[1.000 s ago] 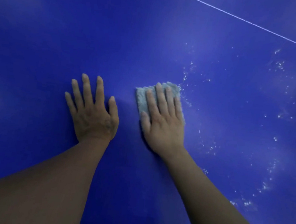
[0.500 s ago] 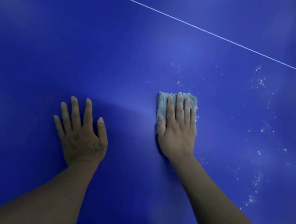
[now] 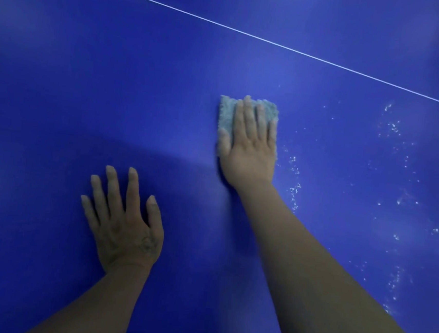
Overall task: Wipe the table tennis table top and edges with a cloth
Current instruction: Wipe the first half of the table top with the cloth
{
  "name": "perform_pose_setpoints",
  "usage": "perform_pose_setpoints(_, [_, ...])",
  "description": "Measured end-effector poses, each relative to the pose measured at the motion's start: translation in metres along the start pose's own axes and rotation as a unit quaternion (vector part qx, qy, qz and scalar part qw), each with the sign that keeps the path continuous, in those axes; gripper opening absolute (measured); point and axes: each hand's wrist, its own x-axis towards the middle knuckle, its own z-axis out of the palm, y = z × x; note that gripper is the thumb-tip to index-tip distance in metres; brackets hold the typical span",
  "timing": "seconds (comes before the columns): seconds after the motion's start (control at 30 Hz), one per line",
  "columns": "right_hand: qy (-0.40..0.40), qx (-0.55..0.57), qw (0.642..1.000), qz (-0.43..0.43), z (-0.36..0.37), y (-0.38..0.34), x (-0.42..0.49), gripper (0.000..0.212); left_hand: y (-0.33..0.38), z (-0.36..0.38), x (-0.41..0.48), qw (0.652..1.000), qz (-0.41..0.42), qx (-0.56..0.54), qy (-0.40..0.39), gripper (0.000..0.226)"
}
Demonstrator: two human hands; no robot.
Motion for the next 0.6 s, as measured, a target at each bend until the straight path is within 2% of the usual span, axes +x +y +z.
perform_pose_setpoints(0.1, [-0.015, -0.003, 0.998, 0.066, -0.01, 0.037, -0.013, 0.068, -0.001, 0.0, -0.001, 1.0, 0.003, -0.005, -0.006, 0.07])
perform_pose_setpoints(0.17, [-0.041, -0.01, 0.997, 0.066, -0.019, 0.051, -0.029, 0.067, -0.001, -0.001, -0.001, 1.0, 0.008, -0.008, -0.011, 0.07])
perform_pose_setpoints(0.27, [-0.083, -0.016, 0.996, 0.021, -0.031, 0.065, -0.056, 0.071, 0.0, -0.005, -0.001, 1.0, 0.022, -0.01, -0.016, 0.069])
perform_pose_setpoints(0.33, [-0.088, 0.002, 0.996, -0.021, -0.039, 0.076, -0.07, 0.066, 0.004, -0.005, 0.0, 1.0, 0.022, -0.018, -0.013, 0.068])
perform_pose_setpoints(0.47, [-0.103, 0.039, 0.987, -0.116, -0.049, 0.101, -0.076, 0.06, 0.043, -0.001, 0.017, 0.998, -0.025, -0.055, 0.003, 0.069])
perform_pose_setpoints(0.6, [-0.115, -0.032, 0.98, -0.157, -0.049, 0.112, -0.065, 0.062, 0.077, 0.008, 0.042, 0.998, -0.045, -0.035, 0.004, 0.071])
